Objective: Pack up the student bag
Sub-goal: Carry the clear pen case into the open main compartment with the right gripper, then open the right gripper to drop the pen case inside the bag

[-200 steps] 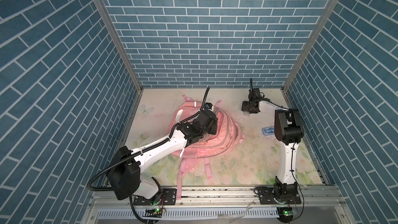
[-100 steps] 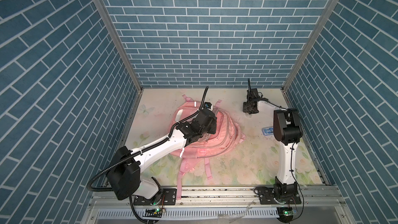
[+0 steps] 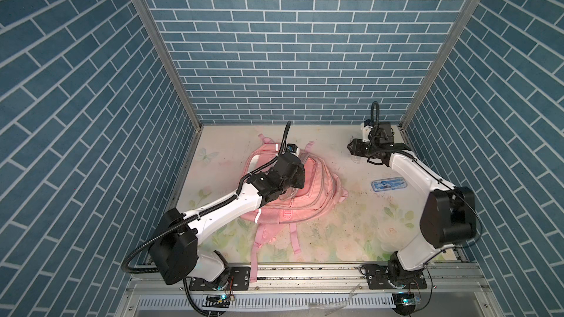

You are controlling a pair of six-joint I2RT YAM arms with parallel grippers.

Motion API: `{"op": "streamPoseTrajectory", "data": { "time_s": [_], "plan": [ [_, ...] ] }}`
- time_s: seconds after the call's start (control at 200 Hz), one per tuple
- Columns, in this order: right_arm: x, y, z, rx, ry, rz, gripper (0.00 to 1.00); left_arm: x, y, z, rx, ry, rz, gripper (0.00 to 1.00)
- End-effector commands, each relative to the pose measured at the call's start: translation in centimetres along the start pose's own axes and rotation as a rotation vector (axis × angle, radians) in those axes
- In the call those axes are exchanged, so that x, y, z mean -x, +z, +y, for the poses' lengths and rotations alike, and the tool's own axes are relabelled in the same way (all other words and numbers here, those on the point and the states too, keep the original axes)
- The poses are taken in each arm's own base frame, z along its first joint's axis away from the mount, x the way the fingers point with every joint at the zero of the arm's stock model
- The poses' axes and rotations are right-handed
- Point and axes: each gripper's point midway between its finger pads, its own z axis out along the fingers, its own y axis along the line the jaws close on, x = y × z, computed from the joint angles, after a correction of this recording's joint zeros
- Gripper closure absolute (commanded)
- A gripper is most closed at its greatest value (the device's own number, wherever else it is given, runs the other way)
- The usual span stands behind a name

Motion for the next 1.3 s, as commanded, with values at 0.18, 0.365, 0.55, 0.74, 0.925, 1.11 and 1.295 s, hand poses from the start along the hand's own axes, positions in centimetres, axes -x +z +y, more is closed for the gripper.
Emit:
{"op": "streamPoseTrajectory", "data": {
  "time_s": [0.18, 0.365, 0.55, 0.74, 0.925, 1.11, 1.295],
  "plan": [
    [-7.9, -1.7, 10.4, 0.336, 0.281, 0.086, 0.71, 3.4, -1.2, 0.0, -0.028, -0.074, -0.137, 1.00],
    [-10.0, -1.0, 14.9, 0.475, 0.344, 0.126, 0.72, 3.5, -1.8, 0.4, -0.053, -0.129, -0.180, 1.00],
    [-10.8, 0.0, 17.0, 0.517, 0.387, 0.160, 0.72, 3.3, -1.7, 0.2, -0.080, -0.151, -0.187, 1.00],
    [-12.5, 2.9, 16.8, 0.480, 0.518, 0.192, 0.70, 3.2, -1.8, 0.2, -0.093, -0.175, -0.193, 1.00],
    [-13.7, 4.8, 16.4, 0.442, 0.581, 0.179, 0.68, 3.9, -2.7, 0.6, -0.085, -0.191, -0.233, 1.00],
    [-14.8, 6.8, 17.1, 0.377, 0.528, 0.228, 0.54, 3.5, -2.2, 0.0, -0.110, -0.186, -0.208, 1.00],
    [-13.3, 5.7, 16.5, 0.307, 0.384, 0.185, 0.34, 3.4, -2.2, 0.1, -0.102, -0.173, -0.199, 1.00]
  ]
}}
